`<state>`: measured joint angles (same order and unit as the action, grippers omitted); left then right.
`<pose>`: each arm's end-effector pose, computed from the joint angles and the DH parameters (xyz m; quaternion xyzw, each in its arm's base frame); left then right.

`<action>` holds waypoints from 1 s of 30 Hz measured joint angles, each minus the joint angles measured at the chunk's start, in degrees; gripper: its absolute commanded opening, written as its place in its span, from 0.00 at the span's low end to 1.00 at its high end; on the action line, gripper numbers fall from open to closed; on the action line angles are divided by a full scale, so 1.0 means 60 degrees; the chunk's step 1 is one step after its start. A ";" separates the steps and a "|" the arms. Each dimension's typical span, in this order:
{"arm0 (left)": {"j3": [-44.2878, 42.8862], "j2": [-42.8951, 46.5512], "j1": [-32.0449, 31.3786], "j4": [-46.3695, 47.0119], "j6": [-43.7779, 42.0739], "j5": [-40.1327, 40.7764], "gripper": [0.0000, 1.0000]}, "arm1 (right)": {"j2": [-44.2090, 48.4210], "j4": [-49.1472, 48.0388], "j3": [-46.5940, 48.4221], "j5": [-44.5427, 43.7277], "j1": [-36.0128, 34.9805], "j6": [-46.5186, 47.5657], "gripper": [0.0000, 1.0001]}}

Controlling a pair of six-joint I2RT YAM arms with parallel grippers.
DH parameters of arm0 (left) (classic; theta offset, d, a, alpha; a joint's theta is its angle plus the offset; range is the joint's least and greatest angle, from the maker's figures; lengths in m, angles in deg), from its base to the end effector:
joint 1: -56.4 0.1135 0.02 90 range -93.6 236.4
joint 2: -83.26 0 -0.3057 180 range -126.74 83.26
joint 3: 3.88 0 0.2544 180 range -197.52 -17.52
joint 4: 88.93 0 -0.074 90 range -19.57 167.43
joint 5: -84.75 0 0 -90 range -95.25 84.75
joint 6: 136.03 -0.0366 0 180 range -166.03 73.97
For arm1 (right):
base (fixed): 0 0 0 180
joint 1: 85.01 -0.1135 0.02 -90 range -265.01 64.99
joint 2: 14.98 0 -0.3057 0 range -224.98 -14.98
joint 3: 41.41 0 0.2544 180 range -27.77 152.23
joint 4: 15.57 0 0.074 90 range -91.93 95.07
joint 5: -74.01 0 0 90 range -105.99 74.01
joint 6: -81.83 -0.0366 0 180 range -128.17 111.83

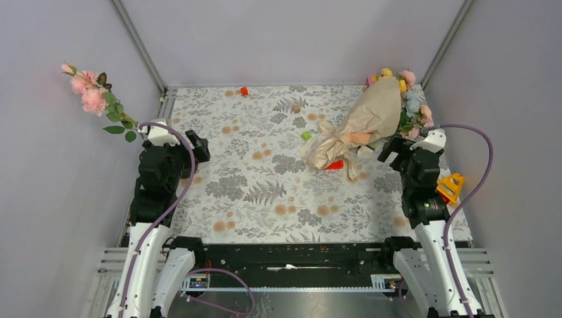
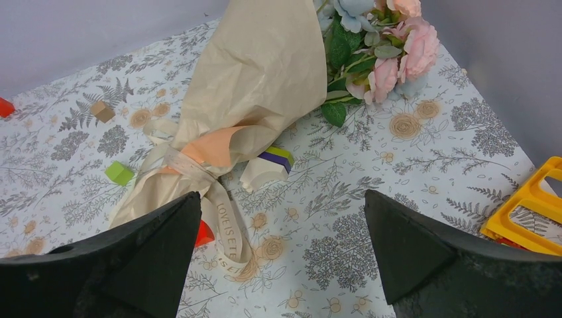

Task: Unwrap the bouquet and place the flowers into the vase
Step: Pick up the fake flower at the center of the board.

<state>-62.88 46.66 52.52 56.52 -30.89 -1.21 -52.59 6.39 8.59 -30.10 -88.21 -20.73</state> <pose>0.1177 -0.0054 0.3695 -0.0983 0.7716 -0.0767 0.6238 0.1346 -0.0014 0.3364 0.1409 0.7488 -0.0051 0.6476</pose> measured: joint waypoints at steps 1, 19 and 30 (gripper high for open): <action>-0.0007 -0.0062 0.0000 0.0000 0.0022 -0.0007 0.99 | 0.0026 0.0000 0.0000 0.0000 0.0000 0.0000 1.00; -0.0550 -0.1472 -0.3391 -0.0157 0.0244 0.0262 0.99 | 0.0750 0.0346 0.0022 0.0809 0.0000 -0.0350 1.00; -0.0703 -0.5705 -0.6849 0.3519 0.1071 -0.0222 0.99 | 0.1705 0.1009 0.0259 0.1552 0.0000 -0.0477 1.00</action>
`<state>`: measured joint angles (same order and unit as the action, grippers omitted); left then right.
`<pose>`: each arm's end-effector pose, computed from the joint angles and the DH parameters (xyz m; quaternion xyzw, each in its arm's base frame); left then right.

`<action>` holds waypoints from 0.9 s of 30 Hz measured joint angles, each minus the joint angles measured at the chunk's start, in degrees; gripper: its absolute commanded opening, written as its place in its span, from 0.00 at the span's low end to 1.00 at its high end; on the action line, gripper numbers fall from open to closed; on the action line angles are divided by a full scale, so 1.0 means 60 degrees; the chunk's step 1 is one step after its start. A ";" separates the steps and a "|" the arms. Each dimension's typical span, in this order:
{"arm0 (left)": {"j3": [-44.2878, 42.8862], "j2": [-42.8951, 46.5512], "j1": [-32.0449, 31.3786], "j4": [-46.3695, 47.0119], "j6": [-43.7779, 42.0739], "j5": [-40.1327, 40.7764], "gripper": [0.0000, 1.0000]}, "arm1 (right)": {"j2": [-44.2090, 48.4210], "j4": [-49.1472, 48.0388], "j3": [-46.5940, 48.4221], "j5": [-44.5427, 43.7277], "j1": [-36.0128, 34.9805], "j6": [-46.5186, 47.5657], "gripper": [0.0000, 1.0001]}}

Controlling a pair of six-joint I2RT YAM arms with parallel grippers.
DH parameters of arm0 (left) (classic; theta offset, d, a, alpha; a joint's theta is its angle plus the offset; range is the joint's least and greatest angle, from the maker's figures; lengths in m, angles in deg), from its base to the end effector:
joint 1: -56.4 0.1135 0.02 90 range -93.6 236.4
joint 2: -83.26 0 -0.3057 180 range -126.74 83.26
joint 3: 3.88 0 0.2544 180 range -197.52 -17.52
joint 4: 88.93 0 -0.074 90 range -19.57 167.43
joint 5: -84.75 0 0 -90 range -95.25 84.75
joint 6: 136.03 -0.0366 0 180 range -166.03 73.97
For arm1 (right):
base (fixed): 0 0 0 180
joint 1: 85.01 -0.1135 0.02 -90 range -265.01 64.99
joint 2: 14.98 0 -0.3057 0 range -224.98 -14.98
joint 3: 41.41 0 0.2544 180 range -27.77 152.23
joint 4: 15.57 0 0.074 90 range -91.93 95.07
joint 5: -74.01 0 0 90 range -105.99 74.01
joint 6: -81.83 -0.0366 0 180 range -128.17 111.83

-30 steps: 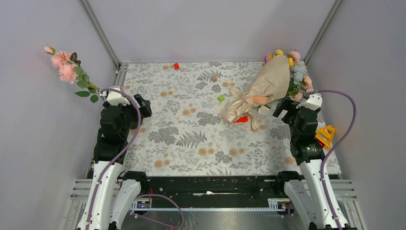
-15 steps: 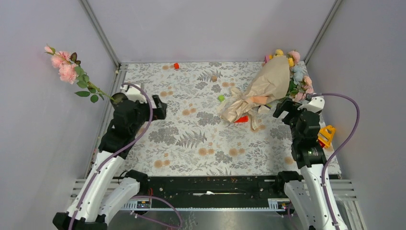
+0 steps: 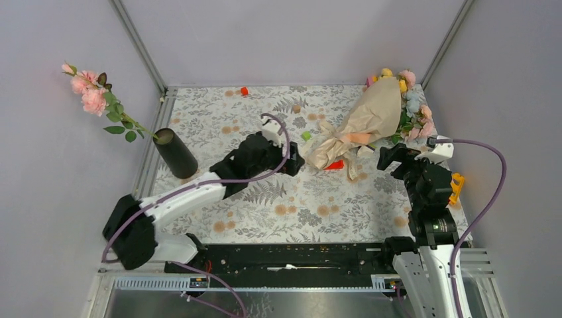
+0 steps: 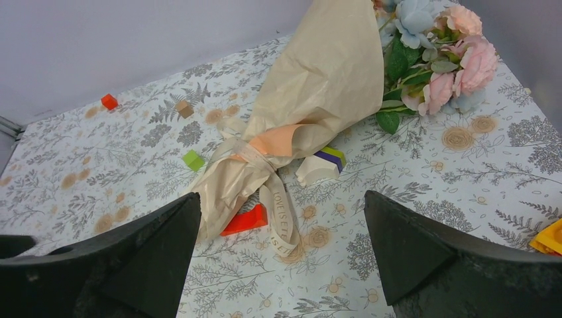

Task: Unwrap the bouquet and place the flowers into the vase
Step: Pick up the fake flower at the center of the board.

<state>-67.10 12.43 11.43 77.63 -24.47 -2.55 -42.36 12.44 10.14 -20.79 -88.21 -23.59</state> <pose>0.1957 -0.1931 0.3288 0.1541 0.8097 -0.2942 0.4838 0.0909 0.0020 0.3509 0.1061 0.7226 0.0802 0.6784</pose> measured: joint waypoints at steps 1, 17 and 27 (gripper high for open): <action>-0.0178 -0.0634 -0.0087 0.0313 0.0029 -0.0233 0.99 | 0.0076 0.0073 0.0033 0.0007 0.0000 0.0000 0.99; -0.6215 -0.7053 -0.0452 0.0670 -0.1894 -0.1599 0.99 | 0.1300 0.0106 -0.0310 -0.0550 0.0000 -0.0226 1.00; -0.9628 -0.9810 -0.0488 -0.1224 -0.2918 -0.1362 0.99 | 0.1322 0.0102 -0.0321 -0.0514 0.0000 -0.0226 0.99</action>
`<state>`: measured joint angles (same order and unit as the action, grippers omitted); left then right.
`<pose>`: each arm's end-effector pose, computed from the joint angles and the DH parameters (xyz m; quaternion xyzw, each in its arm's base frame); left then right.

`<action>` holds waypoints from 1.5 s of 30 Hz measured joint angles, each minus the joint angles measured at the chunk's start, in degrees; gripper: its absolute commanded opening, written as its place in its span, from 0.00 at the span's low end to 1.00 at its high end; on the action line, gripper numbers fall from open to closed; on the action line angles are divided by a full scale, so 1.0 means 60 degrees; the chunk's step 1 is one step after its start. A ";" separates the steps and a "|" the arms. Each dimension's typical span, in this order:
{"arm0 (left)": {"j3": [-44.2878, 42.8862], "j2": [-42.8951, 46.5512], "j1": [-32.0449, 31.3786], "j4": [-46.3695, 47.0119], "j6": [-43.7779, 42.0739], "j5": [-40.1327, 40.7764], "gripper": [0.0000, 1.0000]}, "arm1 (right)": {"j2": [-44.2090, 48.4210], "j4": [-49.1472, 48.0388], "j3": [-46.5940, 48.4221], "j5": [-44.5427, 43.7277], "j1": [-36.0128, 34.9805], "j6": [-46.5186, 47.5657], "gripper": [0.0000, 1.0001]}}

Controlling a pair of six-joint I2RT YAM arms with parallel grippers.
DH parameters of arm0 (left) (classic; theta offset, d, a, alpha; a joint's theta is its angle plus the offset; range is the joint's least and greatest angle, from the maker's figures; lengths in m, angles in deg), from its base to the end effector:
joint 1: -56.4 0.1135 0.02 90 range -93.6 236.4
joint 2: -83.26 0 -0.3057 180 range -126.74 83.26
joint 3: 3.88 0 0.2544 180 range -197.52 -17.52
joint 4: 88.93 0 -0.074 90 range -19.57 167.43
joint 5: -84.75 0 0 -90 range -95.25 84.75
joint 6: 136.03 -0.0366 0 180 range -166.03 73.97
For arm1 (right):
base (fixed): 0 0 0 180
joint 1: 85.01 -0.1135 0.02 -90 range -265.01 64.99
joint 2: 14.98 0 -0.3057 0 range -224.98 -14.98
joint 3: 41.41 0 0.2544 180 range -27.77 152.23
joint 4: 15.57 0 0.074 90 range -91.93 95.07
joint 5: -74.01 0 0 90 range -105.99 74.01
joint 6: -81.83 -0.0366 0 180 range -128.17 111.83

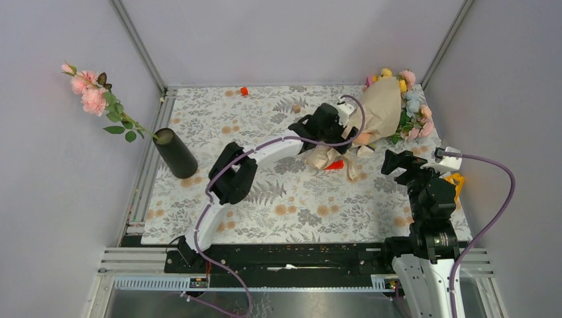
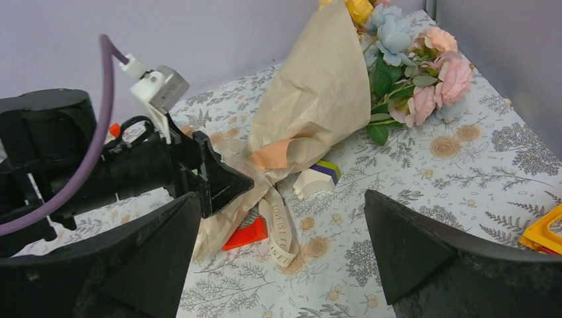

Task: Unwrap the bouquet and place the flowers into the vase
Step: Pick up the fake flower at the center of the board.

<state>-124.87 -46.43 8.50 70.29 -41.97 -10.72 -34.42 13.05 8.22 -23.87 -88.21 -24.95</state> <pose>0.3748 -0.4200 0.2559 0.3444 0.7914 -0.2575 0.4344 0.0620 -0.0016 0.3462 0.1312 0.6850 0.0769 0.7125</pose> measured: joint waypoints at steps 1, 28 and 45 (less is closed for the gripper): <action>-0.0302 -0.0215 -0.0011 -0.0229 -0.0036 0.0029 0.99 | 0.0000 0.0000 -0.0011 0.0000 0.0000 0.0000 0.99; -0.2652 -0.1738 -0.0448 -0.2335 -0.0095 0.1796 0.99 | -0.0098 -0.0004 -0.0047 -0.0004 0.0000 0.0000 0.99; -0.3424 -0.2488 -0.0444 -0.2798 0.1202 0.2248 0.87 | -0.0095 -0.0004 -0.0047 -0.0007 0.0000 -0.0004 1.00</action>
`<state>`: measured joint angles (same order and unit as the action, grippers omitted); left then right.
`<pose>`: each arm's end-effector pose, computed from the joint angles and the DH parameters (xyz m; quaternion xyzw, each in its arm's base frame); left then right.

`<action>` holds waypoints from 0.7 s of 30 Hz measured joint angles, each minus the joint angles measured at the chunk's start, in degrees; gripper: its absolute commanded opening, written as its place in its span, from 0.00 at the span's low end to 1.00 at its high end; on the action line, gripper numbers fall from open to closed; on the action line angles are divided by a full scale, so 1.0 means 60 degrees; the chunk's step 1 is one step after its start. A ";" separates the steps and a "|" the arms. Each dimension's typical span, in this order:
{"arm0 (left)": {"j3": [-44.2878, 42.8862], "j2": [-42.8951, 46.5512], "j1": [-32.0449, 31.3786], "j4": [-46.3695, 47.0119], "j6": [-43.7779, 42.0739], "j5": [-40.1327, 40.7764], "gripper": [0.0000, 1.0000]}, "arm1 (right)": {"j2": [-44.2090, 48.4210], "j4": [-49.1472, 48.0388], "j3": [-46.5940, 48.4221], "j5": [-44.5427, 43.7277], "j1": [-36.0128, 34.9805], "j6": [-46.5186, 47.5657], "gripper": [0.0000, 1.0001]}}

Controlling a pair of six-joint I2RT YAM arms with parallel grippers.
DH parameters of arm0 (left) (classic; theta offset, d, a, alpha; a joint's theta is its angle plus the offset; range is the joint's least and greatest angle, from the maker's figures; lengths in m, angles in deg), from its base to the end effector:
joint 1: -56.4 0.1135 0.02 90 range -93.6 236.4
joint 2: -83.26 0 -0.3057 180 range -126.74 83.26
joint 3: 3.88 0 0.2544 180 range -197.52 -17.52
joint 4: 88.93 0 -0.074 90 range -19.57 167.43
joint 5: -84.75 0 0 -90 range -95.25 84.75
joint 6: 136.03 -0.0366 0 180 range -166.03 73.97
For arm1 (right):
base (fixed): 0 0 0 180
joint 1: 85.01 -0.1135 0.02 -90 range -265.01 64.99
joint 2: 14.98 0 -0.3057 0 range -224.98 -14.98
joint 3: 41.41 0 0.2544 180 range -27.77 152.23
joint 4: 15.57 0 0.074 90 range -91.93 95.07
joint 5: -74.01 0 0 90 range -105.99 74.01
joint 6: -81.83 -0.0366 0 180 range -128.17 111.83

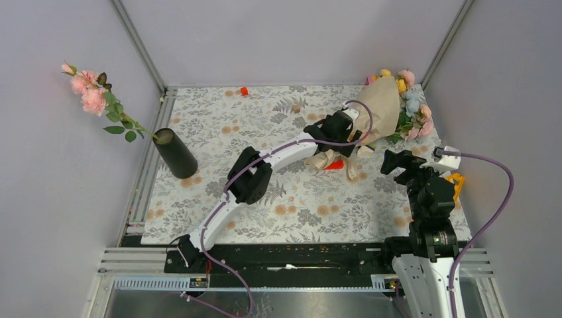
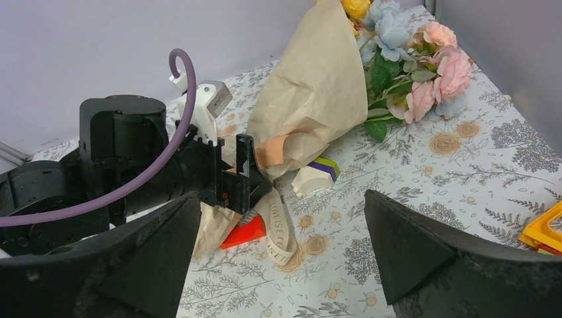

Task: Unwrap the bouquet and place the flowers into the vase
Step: Pick up the fake flower at the center of the board.

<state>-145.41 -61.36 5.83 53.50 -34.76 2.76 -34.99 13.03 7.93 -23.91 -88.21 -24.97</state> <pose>0.3894 -0.4655 0.2050 0.2774 0.8635 -0.1595 0.3898 0.0650 -0.0014 0.3441 0.1318 0.6902 0.0755 0.7075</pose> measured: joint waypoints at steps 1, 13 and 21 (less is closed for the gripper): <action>0.0000 0.0000 0.0000 -0.0007 0.0029 0.0011 0.83 | 0.0000 0.0000 -0.0004 -0.0004 0.0000 0.0004 1.00; 0.0328 0.0058 0.0000 0.0291 0.0313 0.0040 0.39 | 0.0000 -0.0004 -0.0062 -0.0022 0.0000 0.0004 1.00; 0.1330 0.0681 0.0000 0.0856 0.0557 -0.0463 0.13 | 0.0000 -0.0004 -0.0062 -0.0022 0.0000 0.0000 1.00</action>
<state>-137.44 -57.27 5.83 58.64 -31.42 -0.01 -34.99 13.01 7.56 -24.04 -88.21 -24.97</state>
